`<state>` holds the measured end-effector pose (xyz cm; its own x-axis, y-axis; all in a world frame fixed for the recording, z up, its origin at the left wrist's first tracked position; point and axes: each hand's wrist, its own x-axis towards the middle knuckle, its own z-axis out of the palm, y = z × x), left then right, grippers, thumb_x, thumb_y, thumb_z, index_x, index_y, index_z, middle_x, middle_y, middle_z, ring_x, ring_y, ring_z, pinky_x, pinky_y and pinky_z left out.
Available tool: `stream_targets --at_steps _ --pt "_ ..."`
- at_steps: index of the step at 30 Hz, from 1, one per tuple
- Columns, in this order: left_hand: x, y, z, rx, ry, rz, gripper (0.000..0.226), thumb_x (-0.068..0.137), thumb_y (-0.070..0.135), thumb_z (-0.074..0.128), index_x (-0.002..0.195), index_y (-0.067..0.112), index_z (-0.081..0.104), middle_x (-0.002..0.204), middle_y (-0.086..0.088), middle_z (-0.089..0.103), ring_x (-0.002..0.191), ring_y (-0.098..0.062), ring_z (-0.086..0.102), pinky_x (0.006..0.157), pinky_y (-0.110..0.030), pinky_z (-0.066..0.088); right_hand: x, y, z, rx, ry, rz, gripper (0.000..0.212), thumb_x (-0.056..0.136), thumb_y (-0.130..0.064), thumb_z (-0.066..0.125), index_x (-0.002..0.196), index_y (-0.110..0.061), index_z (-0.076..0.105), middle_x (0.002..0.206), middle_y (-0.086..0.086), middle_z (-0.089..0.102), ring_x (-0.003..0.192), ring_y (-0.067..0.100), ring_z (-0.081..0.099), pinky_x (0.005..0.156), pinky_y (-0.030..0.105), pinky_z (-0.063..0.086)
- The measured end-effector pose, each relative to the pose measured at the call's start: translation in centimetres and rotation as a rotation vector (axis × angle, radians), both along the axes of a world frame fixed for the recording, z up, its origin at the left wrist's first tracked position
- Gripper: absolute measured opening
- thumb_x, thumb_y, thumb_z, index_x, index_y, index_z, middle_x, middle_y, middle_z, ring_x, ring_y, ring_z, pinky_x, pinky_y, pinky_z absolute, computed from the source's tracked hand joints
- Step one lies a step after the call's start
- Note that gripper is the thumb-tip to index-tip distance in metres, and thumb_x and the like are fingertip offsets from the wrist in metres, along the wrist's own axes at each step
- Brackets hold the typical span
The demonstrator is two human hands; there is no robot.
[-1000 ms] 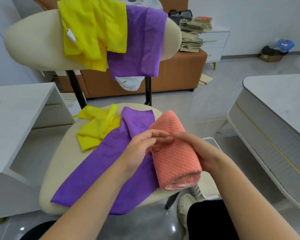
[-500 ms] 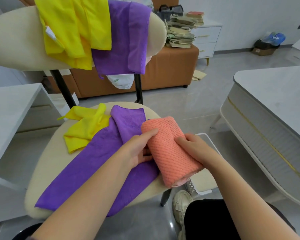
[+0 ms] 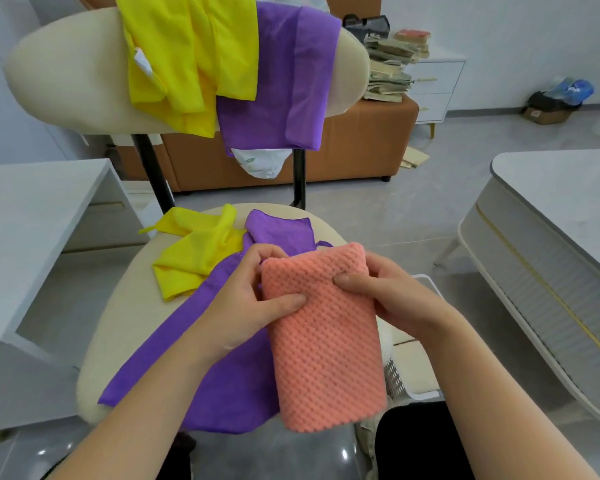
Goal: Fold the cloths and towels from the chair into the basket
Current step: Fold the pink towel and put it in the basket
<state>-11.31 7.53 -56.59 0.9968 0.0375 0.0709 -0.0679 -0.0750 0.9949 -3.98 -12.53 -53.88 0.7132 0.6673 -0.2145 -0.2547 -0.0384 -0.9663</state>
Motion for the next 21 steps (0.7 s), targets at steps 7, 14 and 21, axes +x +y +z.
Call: stream_targets --at_steps 7,14,21 --pt "-1.4 2.3 0.6 0.115 -0.053 -0.015 0.036 0.059 0.043 0.078 0.077 0.035 0.049 0.095 -0.008 0.058 0.079 -0.013 0.055 0.072 -0.041 0.050 0.0 1.3 -0.5 -0.001 -0.028 0.075 0.028 0.070 0.001 0.073 0.095 -0.010 0.070 0.093 0.005 0.072 0.089 0.016 0.068 0.076 0.023 0.054" --pt "-1.5 3.0 0.6 0.322 -0.019 -0.127 0.038 0.065 0.051 0.070 0.089 0.024 0.059 0.081 -0.001 0.060 0.073 -0.012 0.052 0.068 -0.028 0.044 -0.2 1.8 -0.7 -0.011 -0.071 0.102 0.022 0.070 0.000 0.070 0.091 -0.008 0.071 0.089 0.005 0.072 0.087 0.016 0.068 0.076 0.024 0.054" --pt "-1.3 3.2 -0.1 0.321 0.054 -0.015 0.037 0.056 0.051 0.068 0.069 0.019 0.055 0.058 0.014 0.050 0.056 -0.002 0.040 0.053 -0.018 0.033 0.0 1.7 -1.1 -0.174 -0.095 0.145 0.019 0.082 0.005 0.064 0.094 -0.009 0.070 0.089 0.001 0.072 0.088 0.012 0.066 0.081 0.022 0.054"
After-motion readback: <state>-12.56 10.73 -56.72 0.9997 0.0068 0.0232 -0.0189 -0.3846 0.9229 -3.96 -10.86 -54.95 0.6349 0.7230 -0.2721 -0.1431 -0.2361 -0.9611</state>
